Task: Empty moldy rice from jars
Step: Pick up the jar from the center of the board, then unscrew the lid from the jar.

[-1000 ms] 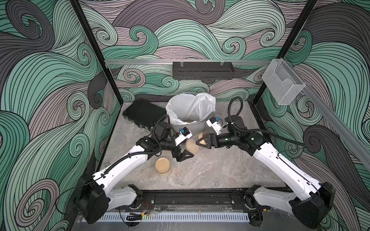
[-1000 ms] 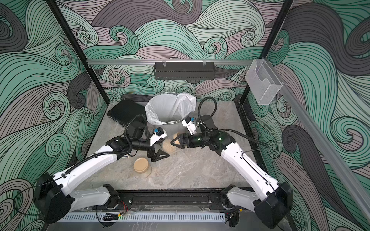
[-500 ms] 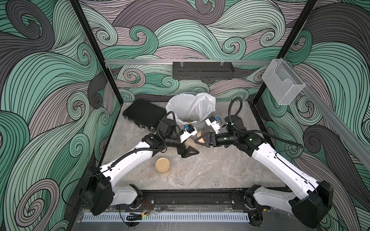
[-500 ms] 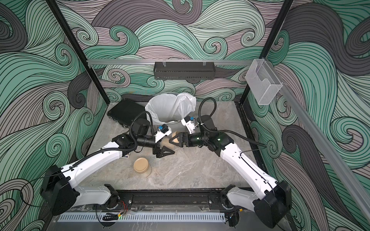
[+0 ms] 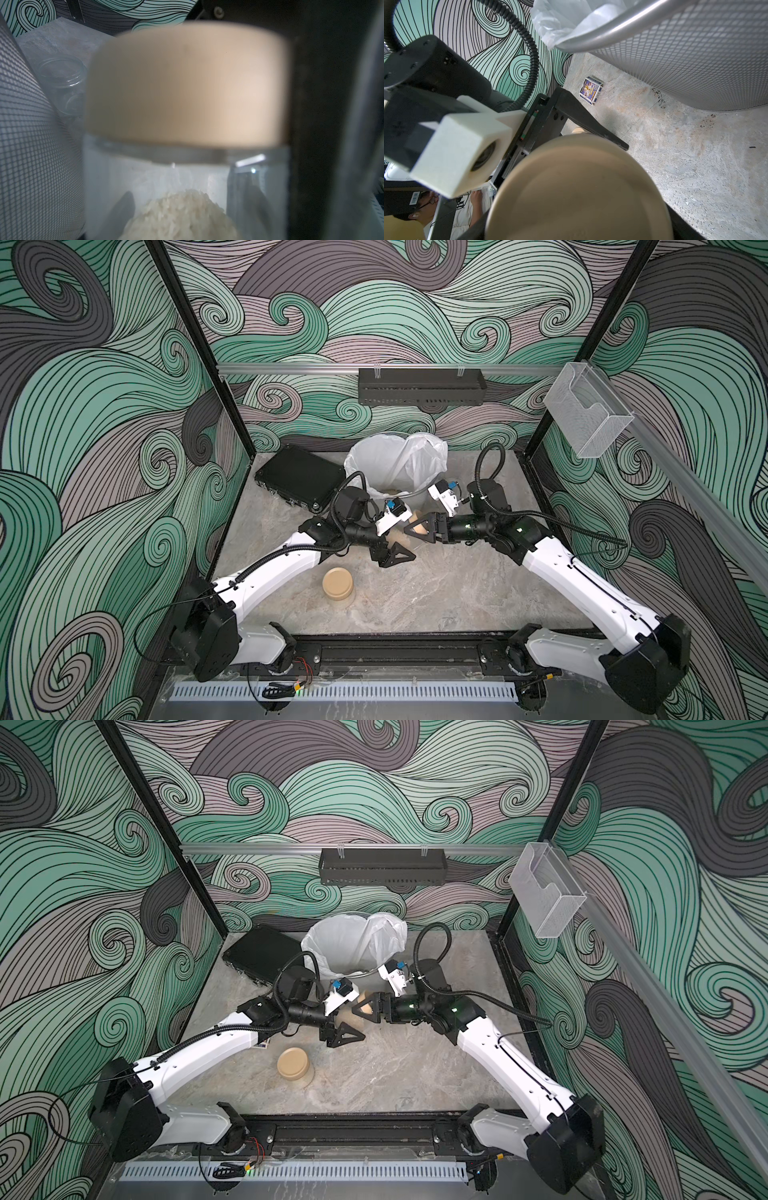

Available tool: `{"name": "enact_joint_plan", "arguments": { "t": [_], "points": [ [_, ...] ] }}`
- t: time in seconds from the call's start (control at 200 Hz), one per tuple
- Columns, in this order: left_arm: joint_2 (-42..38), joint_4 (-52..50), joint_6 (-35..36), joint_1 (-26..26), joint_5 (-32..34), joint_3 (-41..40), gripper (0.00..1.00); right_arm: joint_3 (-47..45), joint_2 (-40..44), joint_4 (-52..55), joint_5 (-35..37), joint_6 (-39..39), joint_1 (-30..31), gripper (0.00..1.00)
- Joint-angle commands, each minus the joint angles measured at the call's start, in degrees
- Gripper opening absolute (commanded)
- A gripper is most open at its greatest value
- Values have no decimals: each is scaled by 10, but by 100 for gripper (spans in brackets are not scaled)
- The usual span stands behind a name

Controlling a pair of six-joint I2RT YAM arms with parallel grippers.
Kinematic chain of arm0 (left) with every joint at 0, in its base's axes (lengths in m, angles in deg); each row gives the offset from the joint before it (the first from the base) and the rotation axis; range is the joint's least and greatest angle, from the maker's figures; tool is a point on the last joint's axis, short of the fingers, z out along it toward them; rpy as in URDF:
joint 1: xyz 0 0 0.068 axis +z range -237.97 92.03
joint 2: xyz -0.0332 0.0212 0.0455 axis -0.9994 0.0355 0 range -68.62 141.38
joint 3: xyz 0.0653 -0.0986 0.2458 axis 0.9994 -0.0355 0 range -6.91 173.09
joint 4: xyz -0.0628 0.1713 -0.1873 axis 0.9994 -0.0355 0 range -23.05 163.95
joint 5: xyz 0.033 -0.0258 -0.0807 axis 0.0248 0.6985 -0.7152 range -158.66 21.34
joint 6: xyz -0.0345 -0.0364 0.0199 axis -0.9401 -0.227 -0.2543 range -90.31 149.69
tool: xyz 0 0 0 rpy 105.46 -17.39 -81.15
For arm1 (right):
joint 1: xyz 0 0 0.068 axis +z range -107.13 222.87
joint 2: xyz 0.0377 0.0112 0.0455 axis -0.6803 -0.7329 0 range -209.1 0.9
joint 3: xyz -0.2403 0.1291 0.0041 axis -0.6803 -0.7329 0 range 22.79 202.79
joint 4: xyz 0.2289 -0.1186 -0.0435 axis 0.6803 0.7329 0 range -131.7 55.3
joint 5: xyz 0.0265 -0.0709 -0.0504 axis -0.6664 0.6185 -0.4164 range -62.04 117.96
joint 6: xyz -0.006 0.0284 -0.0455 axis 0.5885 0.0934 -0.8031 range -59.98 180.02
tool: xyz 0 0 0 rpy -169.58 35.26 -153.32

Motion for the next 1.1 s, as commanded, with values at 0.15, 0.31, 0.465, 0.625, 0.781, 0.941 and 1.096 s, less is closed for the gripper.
{"name": "enact_joint_plan", "arguments": {
  "t": [0.15, 0.31, 0.465, 0.625, 0.781, 0.941, 1.096],
  "points": [
    [-23, 49, -20, -10, 41, 28, 21, 4, 18, -42, -12, -17, 12, 96],
    [-44, 50, -25, -10, 64, 22, 19, 13, 26, -27, 6, -30, 8, 99],
    [-66, 52, -34, -10, 83, 14, 19, 27, 32, 12, 21, -46, 3, 99],
    [-91, 50, -33, -11, 107, 6, 19, 33, 52, 23, 56, -53, -8, 99],
    [-104, 60, -30, -11, 116, 2, 19, 41, 57, 23, 61, -53, -13, 99],
    [-98, 64, -26, -11, 113, 1, 19, 52, 57, 1, 51, -49, -14, 99],
    [-98, 80, -29, -13, 112, 1, 19, 49, 49, -45, 47, -31, -14, 99]
  ]
}}
